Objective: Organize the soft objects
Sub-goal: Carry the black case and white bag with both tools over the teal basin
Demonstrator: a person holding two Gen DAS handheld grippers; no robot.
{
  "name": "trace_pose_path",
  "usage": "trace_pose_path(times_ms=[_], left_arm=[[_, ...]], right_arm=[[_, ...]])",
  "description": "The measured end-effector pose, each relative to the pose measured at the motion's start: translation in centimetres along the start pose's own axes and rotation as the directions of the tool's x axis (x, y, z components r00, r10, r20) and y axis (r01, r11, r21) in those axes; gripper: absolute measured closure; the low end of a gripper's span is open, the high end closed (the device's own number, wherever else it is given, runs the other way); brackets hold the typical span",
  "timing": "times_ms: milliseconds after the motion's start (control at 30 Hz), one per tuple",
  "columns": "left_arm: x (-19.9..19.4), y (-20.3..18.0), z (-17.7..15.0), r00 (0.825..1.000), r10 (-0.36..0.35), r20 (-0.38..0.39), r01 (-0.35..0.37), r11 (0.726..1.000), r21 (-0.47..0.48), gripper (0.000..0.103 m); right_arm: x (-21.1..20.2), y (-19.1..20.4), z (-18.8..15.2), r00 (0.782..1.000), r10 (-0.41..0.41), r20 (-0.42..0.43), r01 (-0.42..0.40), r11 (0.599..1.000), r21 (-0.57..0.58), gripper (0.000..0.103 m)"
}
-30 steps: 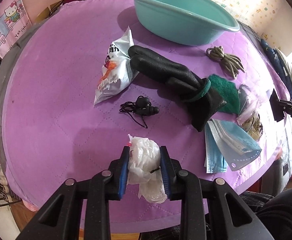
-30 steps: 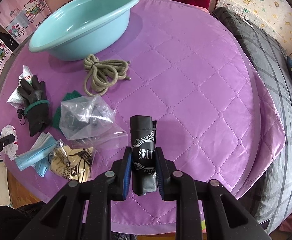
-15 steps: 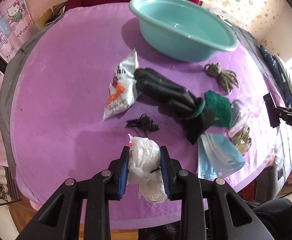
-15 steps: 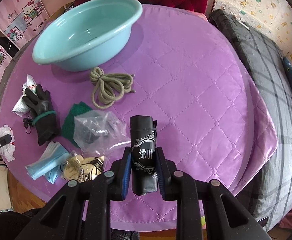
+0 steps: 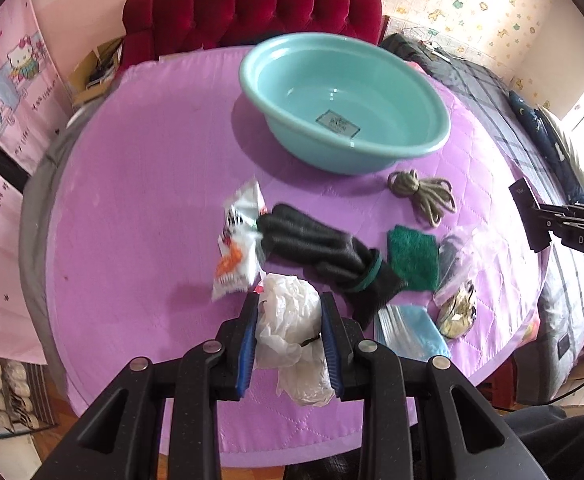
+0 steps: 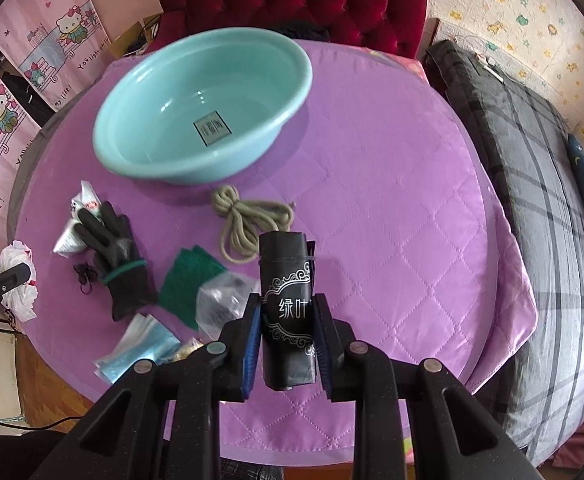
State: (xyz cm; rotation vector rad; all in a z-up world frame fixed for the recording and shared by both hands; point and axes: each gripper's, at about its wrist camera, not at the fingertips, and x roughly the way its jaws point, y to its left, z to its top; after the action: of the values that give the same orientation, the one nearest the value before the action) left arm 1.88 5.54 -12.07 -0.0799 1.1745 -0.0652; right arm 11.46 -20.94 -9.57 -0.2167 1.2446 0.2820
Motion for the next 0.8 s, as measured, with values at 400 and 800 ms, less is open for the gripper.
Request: trace_pose_path(times_ms=[400, 800], left_arm=[[-1.3, -1.9, 3.9, 0.999, -0.017, 0.043, 0.014, 0.997, 0.079, 0.071], [-0.6, -3.2, 7.9, 0.998, -0.022, 0.058, 0.015, 0.992, 0.128, 0.071]], right_arm=[[-1.9, 1.1, 4.4, 0.997, 0.026, 0.072, -0.024, 0.999, -0.03, 0.077], [-1.4, 1.7, 8.5, 0.994, 0.047, 0.095, -0.043, 0.998, -0.047, 0.077]])
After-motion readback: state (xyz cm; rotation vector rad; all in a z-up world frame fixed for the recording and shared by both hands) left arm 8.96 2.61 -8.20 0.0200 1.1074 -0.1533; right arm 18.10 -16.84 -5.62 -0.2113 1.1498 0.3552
